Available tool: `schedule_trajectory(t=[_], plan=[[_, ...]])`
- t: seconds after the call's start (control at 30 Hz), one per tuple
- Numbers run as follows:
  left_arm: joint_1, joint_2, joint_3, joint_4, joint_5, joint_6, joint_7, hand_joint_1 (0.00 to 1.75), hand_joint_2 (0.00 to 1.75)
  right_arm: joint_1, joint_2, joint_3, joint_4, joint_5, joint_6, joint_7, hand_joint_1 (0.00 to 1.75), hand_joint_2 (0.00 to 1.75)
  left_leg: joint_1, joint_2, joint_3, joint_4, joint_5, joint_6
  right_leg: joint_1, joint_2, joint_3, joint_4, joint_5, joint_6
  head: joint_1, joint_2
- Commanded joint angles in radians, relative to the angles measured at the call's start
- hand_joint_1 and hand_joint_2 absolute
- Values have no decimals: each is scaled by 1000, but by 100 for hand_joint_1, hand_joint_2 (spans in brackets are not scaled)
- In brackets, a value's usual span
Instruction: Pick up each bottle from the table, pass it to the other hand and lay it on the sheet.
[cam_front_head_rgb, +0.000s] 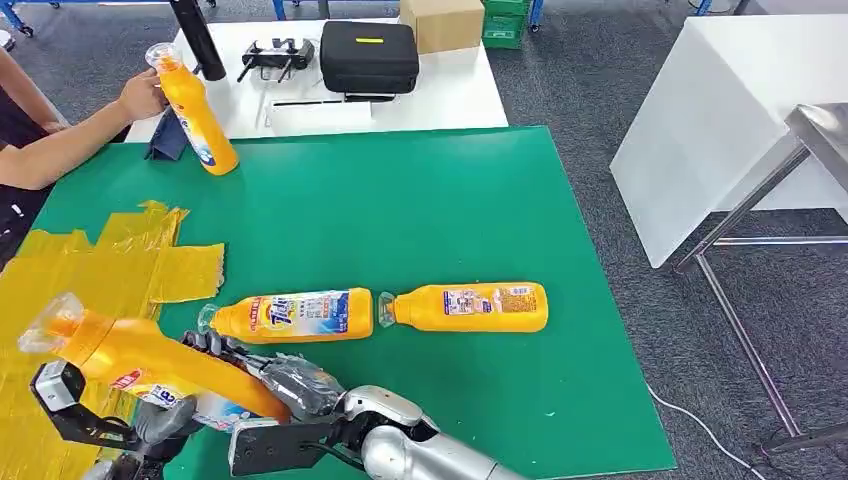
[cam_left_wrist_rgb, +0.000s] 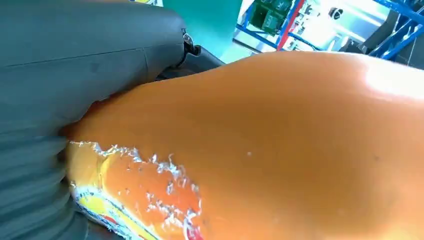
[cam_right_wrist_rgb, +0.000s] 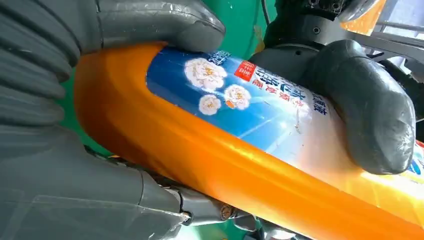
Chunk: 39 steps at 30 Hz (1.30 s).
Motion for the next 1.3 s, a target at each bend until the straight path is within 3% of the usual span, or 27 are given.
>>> schedule_trajectory(t=[0.03, 0.07, 0.1, 0.3, 0.5, 0.57, 0.67, 0.7, 0.8, 0.83, 1.03, 1.13, 1.3], plan=[[-68, -47, 79, 40, -93, 95, -42, 175, 175, -8, -84, -11, 16, -9, -37, 41, 0, 175, 1, -3, 5, 0, -1, -2, 1, -5, 7, -1, -2, -1, 0, 0], [-81, -60, 105, 46, -123, 122, -51, 175, 175, 3, -103, -38, -11, -10, -57, 46, 0, 175, 1, -3, 2, -1, 0, -1, 1, -4, 4, -2, -1, 0, 0, 0], [-96, -69, 141, 48, -177, 162, -69, 175, 175, 16, -129, -71, -46, -8, -80, 58, 0, 0, 2, -5, 4, 0, -1, -2, 2, -7, 7, -2, -2, -1, 0, 0], [-121, -99, 278, 36, -342, 266, -128, 175, 175, 88, -215, -190, -197, 41, -172, 101, 0, 0, 1, -4, 3, 1, -1, -1, 1, -5, 6, -1, -2, 0, 0, 0], [-187, -126, 438, 5, -402, 310, -158, 175, 175, 88, -325, -361, -332, 77, -158, 110, 0, 0, 2, -7, 2, 4, -2, -2, 2, -9, 6, 1, -2, -3, 0, 0], [-228, -141, 482, -29, -487, 395, -210, 175, 175, 82, -341, -406, -354, 87, -148, 111, 0, 0, 1, -6, -1, 2, 1, -1, 1, -7, 2, 1, 1, -2, 0, 0], [-314, -151, 487, -54, -807, 692, -315, 175, 175, 45, -340, -434, -339, 98, -118, 124, 0, 0, 1, -5, -3, 3, 1, 0, 1, -7, 0, 1, 1, -2, 0, 0], [-334, -145, 474, -46, -908, 784, -325, 175, 175, 24, -335, -431, -319, 102, -111, 128, 0, 175, 2, -7, 0, 7, -2, -2, 2, -10, 4, 4, -2, -3, 0, 0], [-368, -127, 410, 17, -1261, 1122, -391, 175, 175, -80, -294, -403, -192, 95, -83, 152, 0, 175, 1, -6, 0, 5, 1, -2, 2, -8, 3, 3, 0, -2, 0, 0], [-370, -121, 384, 38, -1289, 1162, -394, 175, 175, -110, -279, -393, -151, 91, -82, 153, 0, 175, 0, -3, -1, 2, 2, -1, 1, -4, 2, 2, 3, -1, 0, 0], [-359, -116, 371, 43, -1280, 1183, -397, 175, 175, -111, -276, -386, -145, 86, -85, 154, 0, 175, 1, -2, 2, 1, 4, -2, 1, -4, 4, 0, 4, 0, 0, 0], [-401, -102, 306, 146, -1473, 1295, -344, 175, 175, -167, -247, -352, -72, 73, -70, 170, 0, 175, 1, -2, 3, 2, 2, -3, 1, -4, 6, 1, 2, 0, 0, 0], [-554, -109, 261, 461, -1921, 1304, -164, 175, 175, -270, -158, -282, 97, 70, -44, 192, 0, 175, 0, -3, 1, 0, 5, -2, 0, -3, 2, 1, 5, 0, 0, 0]])
